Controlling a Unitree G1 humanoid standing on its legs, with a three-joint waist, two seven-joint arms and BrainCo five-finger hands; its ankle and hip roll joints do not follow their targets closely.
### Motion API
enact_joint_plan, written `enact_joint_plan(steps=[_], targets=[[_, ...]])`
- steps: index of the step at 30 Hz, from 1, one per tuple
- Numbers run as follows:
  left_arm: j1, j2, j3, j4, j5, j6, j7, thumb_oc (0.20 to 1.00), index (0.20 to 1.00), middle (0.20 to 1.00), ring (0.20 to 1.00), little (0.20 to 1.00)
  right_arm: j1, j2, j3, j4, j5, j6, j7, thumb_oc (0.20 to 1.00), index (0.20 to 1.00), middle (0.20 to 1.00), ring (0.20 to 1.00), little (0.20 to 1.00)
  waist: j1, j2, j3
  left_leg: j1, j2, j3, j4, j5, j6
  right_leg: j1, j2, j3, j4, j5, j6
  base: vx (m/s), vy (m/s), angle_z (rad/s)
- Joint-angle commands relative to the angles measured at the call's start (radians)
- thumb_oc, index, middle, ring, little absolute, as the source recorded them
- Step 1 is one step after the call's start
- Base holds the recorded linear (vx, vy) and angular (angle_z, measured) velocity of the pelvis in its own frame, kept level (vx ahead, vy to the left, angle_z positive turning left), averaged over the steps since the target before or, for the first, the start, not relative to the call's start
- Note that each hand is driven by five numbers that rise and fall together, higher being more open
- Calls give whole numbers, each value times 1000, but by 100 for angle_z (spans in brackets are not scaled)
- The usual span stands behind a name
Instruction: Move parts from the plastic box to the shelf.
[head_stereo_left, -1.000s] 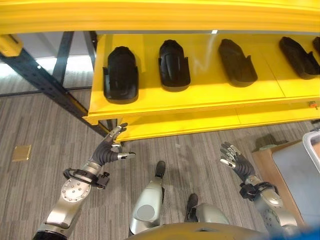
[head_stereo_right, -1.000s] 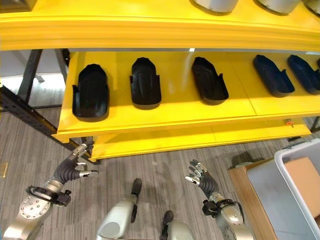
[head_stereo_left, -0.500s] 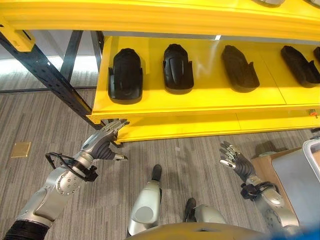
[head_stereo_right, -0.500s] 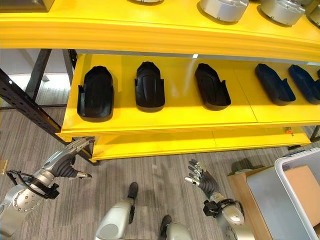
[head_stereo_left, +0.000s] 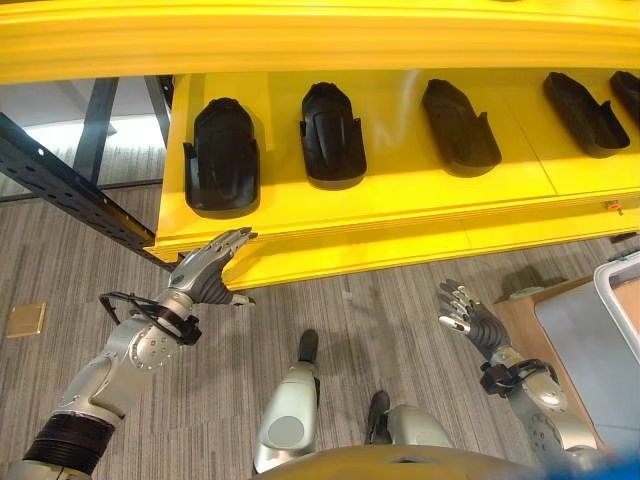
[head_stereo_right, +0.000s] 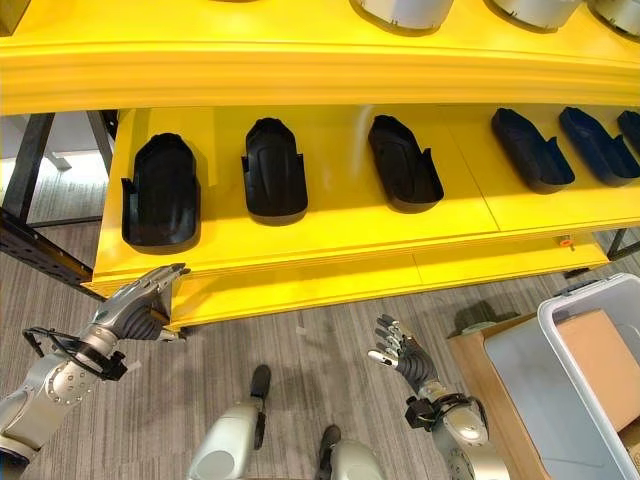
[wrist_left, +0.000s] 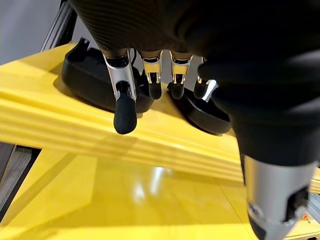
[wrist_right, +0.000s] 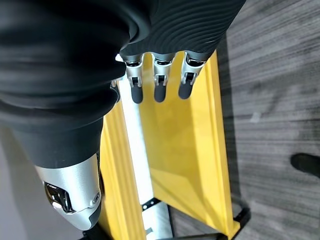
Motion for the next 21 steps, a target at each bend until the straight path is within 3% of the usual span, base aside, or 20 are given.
enact_joint_plan(steps=[1, 21], targets=[[-5, -8, 14, -23, 21, -1, 52, 1000, 1000, 1000, 1000, 1000, -30, -19, -12, -41, -1, -27, -4, 1000, 1000, 1000, 1000, 1000, -3, -8, 2, -33, 51, -33, 81, -63, -48, 2, -37, 14, -21, 74, 35, 0, 0, 0], [-39, -23, -21, 52, 37, 25, 64, 1000, 1000, 1000, 1000, 1000, -33, -24, -10, -48, -1, -24, -11, 1000, 1000, 1000, 1000, 1000, -14, -12, 14, -47, 55, -27, 93, -68, -44, -28, -39, 31, -1, 73, 33, 0, 0, 0]])
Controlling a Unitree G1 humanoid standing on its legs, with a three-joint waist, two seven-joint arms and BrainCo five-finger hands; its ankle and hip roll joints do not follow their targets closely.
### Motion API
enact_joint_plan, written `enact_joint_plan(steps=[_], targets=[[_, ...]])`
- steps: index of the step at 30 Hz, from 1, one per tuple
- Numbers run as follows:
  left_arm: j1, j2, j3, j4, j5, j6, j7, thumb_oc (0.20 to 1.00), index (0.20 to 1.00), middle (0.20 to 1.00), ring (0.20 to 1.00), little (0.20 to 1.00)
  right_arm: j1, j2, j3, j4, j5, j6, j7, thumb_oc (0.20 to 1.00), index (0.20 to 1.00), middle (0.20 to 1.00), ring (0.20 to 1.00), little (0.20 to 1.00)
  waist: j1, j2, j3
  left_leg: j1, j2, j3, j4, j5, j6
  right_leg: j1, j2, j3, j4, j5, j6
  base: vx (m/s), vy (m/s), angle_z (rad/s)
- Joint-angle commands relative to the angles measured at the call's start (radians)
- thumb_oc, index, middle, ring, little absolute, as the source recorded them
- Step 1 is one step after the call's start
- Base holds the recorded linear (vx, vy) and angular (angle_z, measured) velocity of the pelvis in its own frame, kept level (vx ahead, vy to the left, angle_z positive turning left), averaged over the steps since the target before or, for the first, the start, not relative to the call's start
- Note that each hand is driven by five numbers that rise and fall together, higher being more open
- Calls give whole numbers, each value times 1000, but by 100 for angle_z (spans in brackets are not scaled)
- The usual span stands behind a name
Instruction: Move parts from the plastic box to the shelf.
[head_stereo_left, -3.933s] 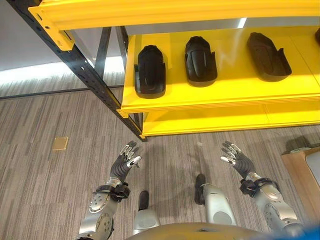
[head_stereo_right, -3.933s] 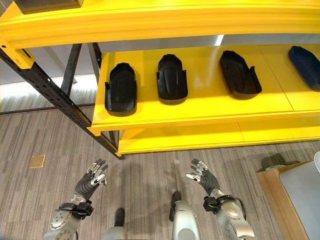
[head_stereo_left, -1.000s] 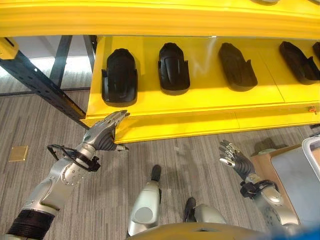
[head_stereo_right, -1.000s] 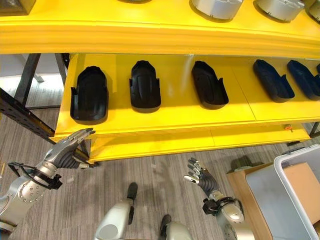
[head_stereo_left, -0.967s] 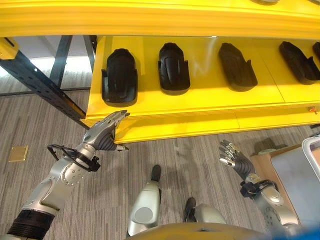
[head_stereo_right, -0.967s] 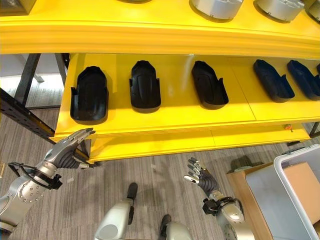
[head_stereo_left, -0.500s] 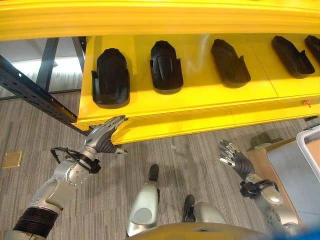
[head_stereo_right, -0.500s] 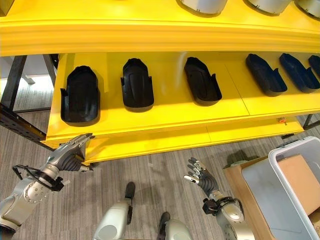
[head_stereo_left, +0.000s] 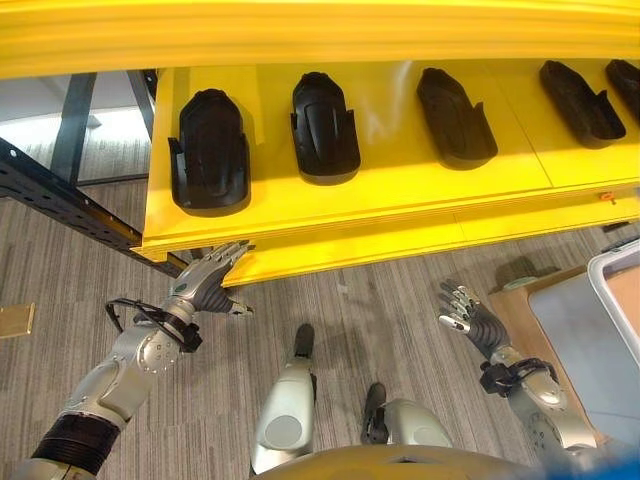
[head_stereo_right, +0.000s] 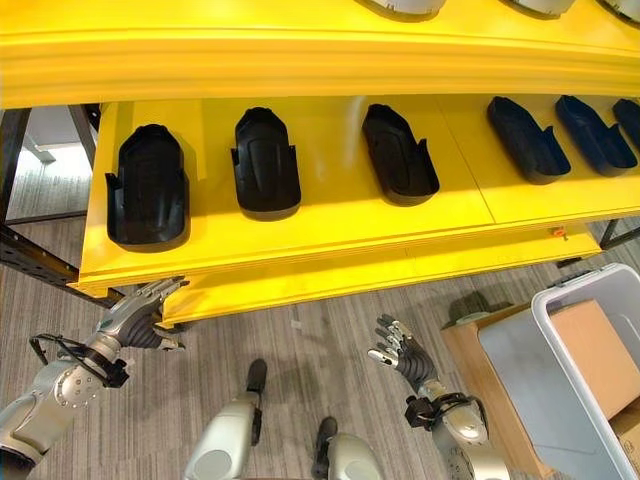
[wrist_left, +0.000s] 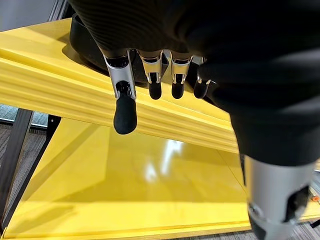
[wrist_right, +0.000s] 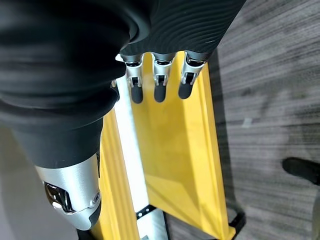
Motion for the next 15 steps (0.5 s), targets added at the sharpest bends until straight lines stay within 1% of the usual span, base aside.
enact_joint_plan(steps=[1, 10, 15], targets=[[-19, -22, 23, -9, -5, -11, 44, 1000, 1000, 1000, 1000, 1000, -29, -23, -9, -46, -1, -24, -1, 1000, 1000, 1000, 1000, 1000, -1, 0, -21, -46, 54, -31, 106, -70, -42, -17, -39, 24, 0, 73, 33, 0, 0, 0], [-38, -19, 26, -1, 9, -1, 55, 1000, 1000, 1000, 1000, 1000, -28, -24, -11, -44, -3, -24, -4, 1000, 1000, 1000, 1000, 1000, -4, -2, -10, -53, 57, -28, 119, -72, -42, -30, -38, 31, 13, 71, 31, 0, 1, -2], [-40, -19, 51, -15, 9, 6, 69, 1000, 1000, 1000, 1000, 1000, -26, -24, -15, -44, -5, -23, -5, 1000, 1000, 1000, 1000, 1000, -2, -2, -7, -55, 58, -28, 119, -73, -43, -32, -38, 34, 13, 69, 31, 0, 1, -2]])
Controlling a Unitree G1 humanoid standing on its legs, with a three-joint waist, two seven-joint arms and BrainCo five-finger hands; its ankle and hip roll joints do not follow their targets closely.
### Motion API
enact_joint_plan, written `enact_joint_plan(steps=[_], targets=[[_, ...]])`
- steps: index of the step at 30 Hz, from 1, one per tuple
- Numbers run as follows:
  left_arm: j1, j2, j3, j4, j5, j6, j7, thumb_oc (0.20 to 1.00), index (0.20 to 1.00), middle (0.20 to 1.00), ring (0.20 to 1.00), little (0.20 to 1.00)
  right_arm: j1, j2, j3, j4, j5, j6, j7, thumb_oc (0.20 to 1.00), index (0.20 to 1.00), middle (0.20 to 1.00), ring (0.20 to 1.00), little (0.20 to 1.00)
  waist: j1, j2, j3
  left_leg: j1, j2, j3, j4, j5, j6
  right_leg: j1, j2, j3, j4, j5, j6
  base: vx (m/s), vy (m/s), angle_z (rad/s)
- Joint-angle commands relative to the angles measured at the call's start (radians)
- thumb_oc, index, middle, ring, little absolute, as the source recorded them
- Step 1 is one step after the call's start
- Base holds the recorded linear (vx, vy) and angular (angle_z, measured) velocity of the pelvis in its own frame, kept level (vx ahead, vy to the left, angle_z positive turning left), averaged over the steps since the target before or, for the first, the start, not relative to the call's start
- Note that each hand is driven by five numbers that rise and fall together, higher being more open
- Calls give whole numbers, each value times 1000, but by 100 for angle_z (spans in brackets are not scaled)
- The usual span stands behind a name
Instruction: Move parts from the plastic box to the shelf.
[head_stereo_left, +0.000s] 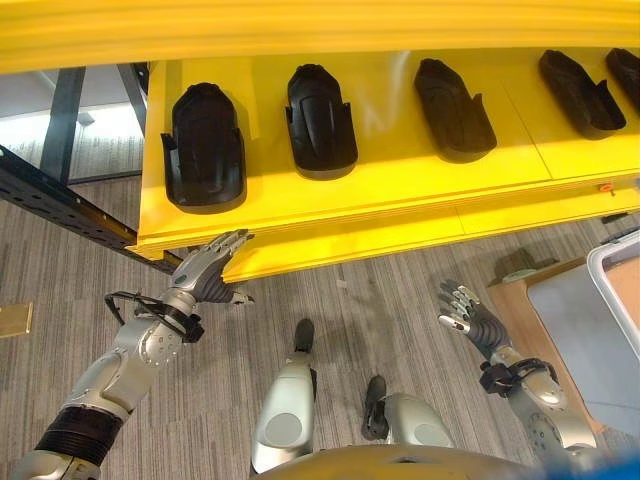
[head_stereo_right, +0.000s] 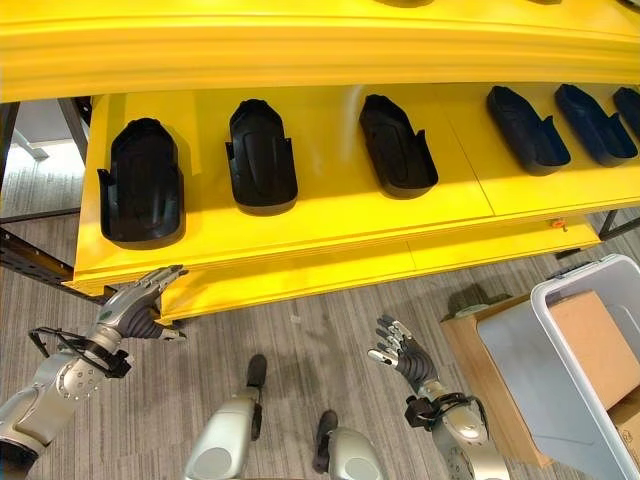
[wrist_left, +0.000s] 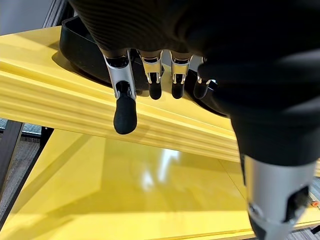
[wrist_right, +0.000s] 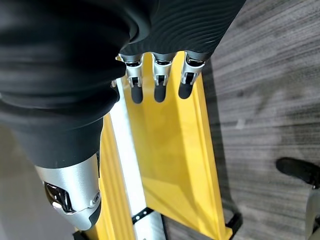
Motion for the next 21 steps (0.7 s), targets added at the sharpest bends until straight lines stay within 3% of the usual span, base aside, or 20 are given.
enact_joint_plan(steps=[1, 21], targets=[[-14, -17, 48, -15, 8, -7, 52, 1000, 1000, 1000, 1000, 1000, -27, -25, -14, -41, -5, -27, -4, 1000, 1000, 1000, 1000, 1000, -2, 0, -18, -56, 51, -45, 118, -73, -42, -21, -39, 20, -6, 72, 35, 0, 0, 0], [-80, 8, 47, 86, 26, 27, 88, 1000, 1000, 1000, 1000, 1000, -26, -35, -3, -49, -6, -19, 3, 1000, 1000, 1000, 1000, 1000, -10, -9, -3, -79, 50, -32, 141, -80, -37, -50, -41, 38, 6, 80, 36, -1, 4, -1]])
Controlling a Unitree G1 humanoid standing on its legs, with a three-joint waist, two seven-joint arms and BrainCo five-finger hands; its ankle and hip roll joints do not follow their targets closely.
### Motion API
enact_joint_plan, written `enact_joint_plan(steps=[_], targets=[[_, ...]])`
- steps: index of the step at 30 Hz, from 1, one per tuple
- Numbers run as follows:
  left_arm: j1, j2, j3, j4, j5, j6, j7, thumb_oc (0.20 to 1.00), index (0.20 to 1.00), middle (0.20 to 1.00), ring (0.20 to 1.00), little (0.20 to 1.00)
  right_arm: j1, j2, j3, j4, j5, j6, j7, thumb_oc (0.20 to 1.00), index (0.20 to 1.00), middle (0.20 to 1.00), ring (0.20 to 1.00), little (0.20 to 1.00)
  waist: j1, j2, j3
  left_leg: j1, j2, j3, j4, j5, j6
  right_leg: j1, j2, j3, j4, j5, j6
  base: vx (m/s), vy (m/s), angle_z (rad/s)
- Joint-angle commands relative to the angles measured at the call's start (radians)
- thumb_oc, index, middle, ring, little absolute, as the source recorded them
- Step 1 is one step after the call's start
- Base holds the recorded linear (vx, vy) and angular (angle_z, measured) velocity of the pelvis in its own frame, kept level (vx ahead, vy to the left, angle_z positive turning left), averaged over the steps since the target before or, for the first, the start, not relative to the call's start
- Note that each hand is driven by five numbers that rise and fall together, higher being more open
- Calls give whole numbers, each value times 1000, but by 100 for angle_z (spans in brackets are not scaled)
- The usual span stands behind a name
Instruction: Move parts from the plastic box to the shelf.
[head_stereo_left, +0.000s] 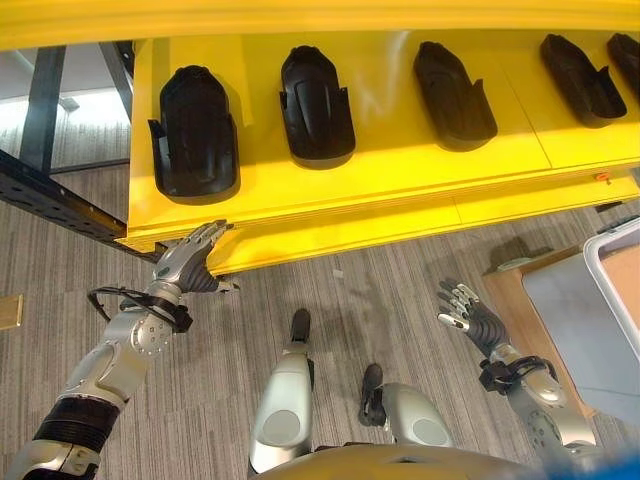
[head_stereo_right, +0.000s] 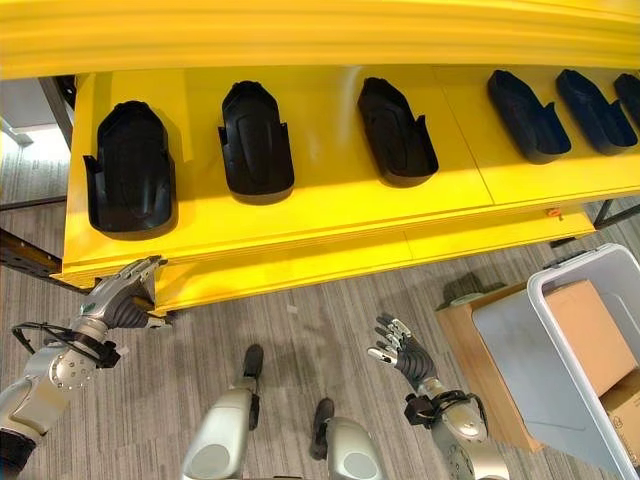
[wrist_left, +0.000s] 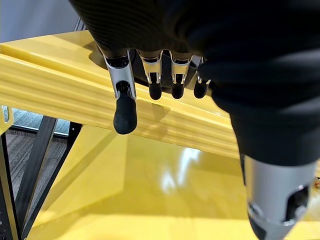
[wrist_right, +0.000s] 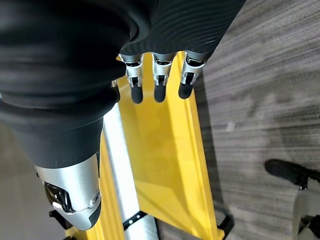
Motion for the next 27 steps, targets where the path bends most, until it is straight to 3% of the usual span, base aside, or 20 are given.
enact_joint_plan(steps=[1, 27], targets=[[-24, 8, 14, 2, 24, -7, 49, 1000, 1000, 1000, 1000, 1000, -16, -34, -3, -47, -6, -24, 2, 1000, 1000, 1000, 1000, 1000, -9, 5, -36, -56, 47, -40, 121, -79, -38, -17, -41, 25, -27, 82, 38, 0, 0, 0], [-166, 64, -42, 118, 42, 29, 63, 1000, 1000, 1000, 1000, 1000, -16, -54, 6, -47, 2, -19, 10, 1000, 1000, 1000, 1000, 1000, -34, 4, -23, -82, 55, -26, 150, -87, -37, -63, -38, 52, 5, 82, 36, 1, 6, -3]])
